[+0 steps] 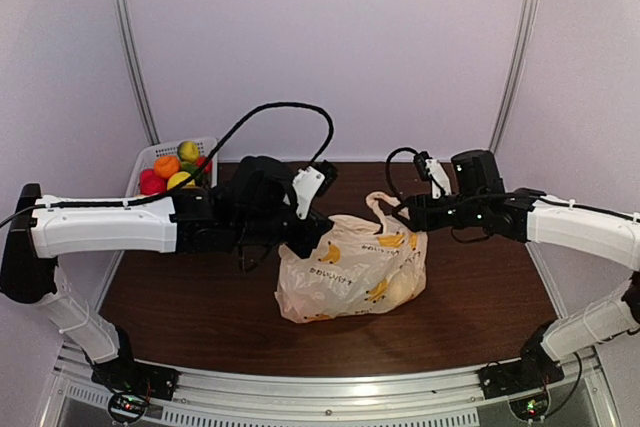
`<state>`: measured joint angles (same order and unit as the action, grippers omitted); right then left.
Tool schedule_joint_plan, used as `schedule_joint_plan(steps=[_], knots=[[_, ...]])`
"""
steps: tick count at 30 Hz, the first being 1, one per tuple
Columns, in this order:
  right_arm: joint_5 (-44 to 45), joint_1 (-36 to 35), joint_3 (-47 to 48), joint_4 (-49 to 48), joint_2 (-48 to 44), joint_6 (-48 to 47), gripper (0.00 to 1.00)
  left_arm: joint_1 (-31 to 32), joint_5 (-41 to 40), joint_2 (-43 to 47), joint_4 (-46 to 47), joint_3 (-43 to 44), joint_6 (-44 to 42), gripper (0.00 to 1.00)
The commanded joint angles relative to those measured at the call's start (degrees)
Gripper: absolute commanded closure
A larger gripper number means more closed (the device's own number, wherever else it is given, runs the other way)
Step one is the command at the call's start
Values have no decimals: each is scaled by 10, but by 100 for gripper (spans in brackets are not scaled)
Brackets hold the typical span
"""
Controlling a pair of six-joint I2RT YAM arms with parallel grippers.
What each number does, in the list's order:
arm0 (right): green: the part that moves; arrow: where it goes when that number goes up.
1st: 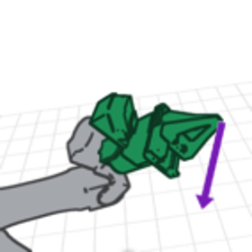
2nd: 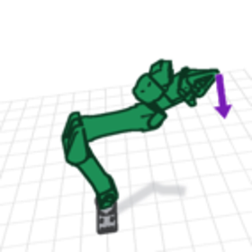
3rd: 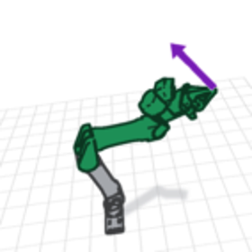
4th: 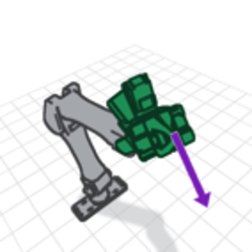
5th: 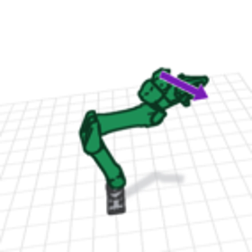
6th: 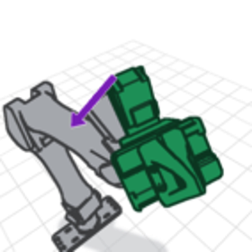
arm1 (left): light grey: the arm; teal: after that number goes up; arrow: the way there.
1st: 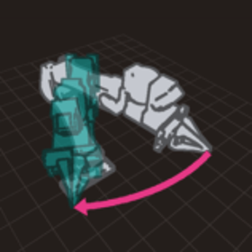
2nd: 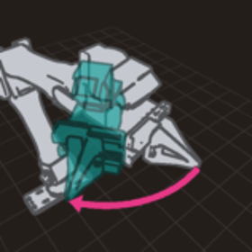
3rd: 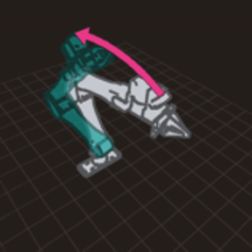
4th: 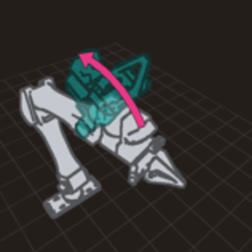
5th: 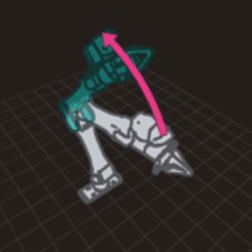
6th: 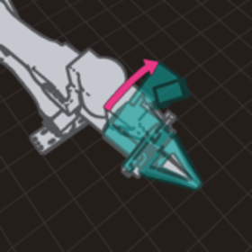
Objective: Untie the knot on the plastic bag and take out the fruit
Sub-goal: Untie the bag handles from the takeout bag.
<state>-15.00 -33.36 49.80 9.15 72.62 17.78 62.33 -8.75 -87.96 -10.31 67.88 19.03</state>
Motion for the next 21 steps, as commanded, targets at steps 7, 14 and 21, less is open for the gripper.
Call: schedule_joint_plan(steps=[7,14,21], knots=[[30,9,54,-9,30,3,100,-29,2,20,3,6,15,100],[110,73,67,41,-61,-2,100,-118,34,125,32,-34,33,100],[100,79,11,44,-130,-1,100,-183,54,242,97,-135,82,94]])
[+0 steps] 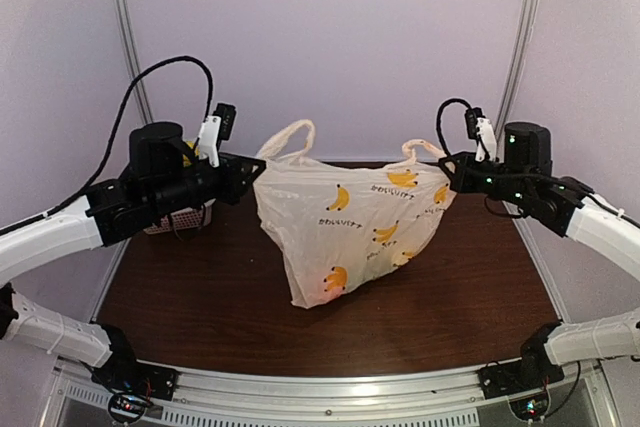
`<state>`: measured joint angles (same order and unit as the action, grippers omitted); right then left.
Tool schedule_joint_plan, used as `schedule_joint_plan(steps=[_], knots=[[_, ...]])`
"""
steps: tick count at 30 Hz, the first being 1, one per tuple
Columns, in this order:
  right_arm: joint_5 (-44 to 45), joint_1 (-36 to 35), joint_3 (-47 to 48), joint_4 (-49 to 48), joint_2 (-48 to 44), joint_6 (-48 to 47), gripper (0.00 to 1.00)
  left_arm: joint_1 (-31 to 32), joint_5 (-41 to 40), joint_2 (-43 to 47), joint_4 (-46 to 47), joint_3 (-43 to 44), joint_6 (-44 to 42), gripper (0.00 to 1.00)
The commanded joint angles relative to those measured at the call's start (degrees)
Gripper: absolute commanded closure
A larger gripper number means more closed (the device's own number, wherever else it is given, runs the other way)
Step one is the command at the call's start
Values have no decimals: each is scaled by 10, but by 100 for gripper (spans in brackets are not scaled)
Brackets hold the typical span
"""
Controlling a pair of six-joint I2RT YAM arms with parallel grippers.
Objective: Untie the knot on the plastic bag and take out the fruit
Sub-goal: Untie the bag handles from the takeout bag.
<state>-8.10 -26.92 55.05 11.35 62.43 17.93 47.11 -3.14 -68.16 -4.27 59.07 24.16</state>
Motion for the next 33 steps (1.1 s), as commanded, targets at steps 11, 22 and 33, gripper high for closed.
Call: schedule_joint_plan(steps=[11,22,33], knots=[[-58,14,-137,-12,-116,6,100,-34,25,114,-5,-96,33,74],[-84,13,-140,-23,-128,17,100,65,58,-15,-40,80,-59,55],[-95,13,-140,-33,-123,20,100,142,9,-197,-49,270,-88,39]])
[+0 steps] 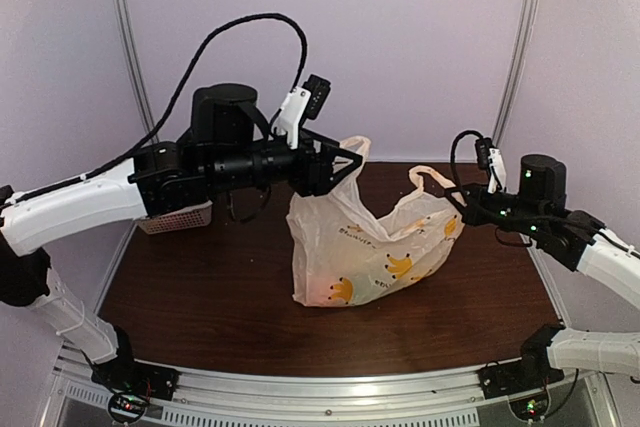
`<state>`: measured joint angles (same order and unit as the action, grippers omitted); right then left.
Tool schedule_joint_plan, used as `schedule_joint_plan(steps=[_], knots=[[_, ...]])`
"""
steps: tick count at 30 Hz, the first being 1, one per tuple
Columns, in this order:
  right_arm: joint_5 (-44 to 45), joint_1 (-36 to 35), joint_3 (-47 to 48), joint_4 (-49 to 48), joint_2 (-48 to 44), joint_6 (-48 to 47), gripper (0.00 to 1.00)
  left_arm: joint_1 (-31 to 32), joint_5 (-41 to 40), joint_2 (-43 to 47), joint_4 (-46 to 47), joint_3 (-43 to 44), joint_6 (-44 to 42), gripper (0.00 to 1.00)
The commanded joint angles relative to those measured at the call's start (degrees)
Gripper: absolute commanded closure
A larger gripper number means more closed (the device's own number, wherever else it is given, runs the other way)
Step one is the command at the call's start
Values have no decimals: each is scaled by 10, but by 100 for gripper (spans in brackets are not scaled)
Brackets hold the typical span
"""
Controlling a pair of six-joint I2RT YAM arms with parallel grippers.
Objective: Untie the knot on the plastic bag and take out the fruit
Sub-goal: Untie the bag handles from the takeout bag, then open the bag opening for the takeout bag.
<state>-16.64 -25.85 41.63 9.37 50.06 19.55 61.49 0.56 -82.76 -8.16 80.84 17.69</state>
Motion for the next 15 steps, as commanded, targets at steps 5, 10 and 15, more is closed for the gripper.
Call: schedule_joint_plan(steps=[5,10,15], knots=[[-10,1,-6,-13,1,2,100,-1,-39,-104,-20,107,-30,39],[-17,1,-7,-20,4,3,100,-1,-76,-143,-54,154,-40,39],[-22,1,-7,-26,9,3,100,-2,-117,-165,-74,171,-41,40]])
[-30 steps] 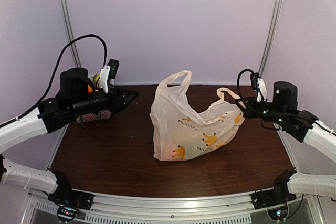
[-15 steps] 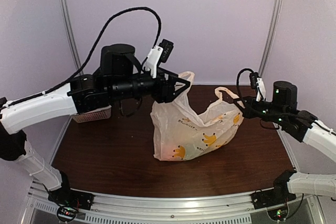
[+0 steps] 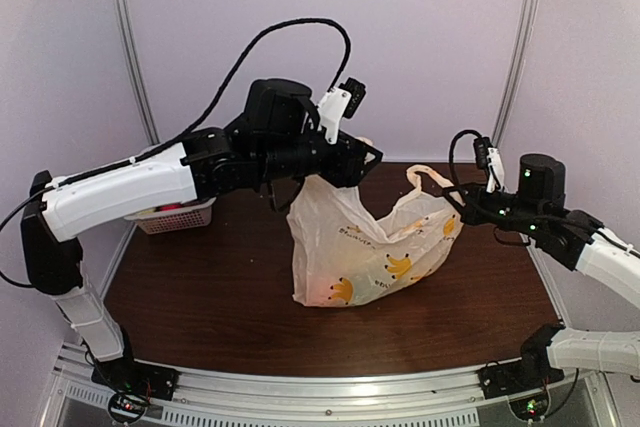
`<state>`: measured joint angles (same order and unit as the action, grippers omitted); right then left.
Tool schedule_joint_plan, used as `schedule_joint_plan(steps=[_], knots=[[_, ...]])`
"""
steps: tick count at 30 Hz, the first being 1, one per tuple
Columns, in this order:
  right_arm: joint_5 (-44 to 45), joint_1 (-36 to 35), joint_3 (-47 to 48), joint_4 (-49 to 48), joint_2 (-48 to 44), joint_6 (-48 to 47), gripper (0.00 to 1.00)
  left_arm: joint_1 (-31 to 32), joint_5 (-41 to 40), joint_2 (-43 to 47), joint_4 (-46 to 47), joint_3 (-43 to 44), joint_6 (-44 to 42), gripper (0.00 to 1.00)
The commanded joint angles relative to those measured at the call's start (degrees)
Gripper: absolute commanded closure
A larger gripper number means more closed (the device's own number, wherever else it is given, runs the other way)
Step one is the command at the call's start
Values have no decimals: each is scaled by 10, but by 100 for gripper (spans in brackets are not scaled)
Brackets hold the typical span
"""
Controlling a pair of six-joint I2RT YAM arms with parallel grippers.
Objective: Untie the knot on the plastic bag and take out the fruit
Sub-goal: Open the bag opening for the takeout bag.
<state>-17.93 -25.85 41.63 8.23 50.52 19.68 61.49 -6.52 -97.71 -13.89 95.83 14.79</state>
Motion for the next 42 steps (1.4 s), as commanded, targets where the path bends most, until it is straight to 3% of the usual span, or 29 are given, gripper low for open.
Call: schedule_joint_plan(steps=[1,8,10,13,16,19,24,29,31,34,39,42], knots=[[-10,1,-7,-16,5,2,100,-2,-53,-18,-17,21,-14,40],[-11,1,-7,-19,7,2,100,-1,-58,-54,-33,46,-19,48],[-10,1,-6,-22,7,5,100,-2,-63,-64,-38,57,-20,59],[17,1,-2,-31,12,19,100,-8,-62,-73,-37,62,-23,83],[53,2,34,-35,44,34,100,-43,-15,-76,-32,69,-5,100],[75,3,89,-38,99,33,100,-84,35,-71,-22,78,1,100],[108,19,226,-22,193,-7,100,-136,108,-63,-19,144,-59,100],[90,38,312,-60,194,-40,100,-199,204,-32,14,173,-110,100],[65,38,295,-97,167,-49,100,-203,225,3,42,128,-156,100],[31,36,227,-123,120,-41,100,-204,244,70,123,-7,-171,100],[-19,2,28,-191,43,22,100,-203,216,164,212,-249,-115,100],[-18,-43,-59,-204,17,32,100,-203,198,190,220,-337,-83,97]])
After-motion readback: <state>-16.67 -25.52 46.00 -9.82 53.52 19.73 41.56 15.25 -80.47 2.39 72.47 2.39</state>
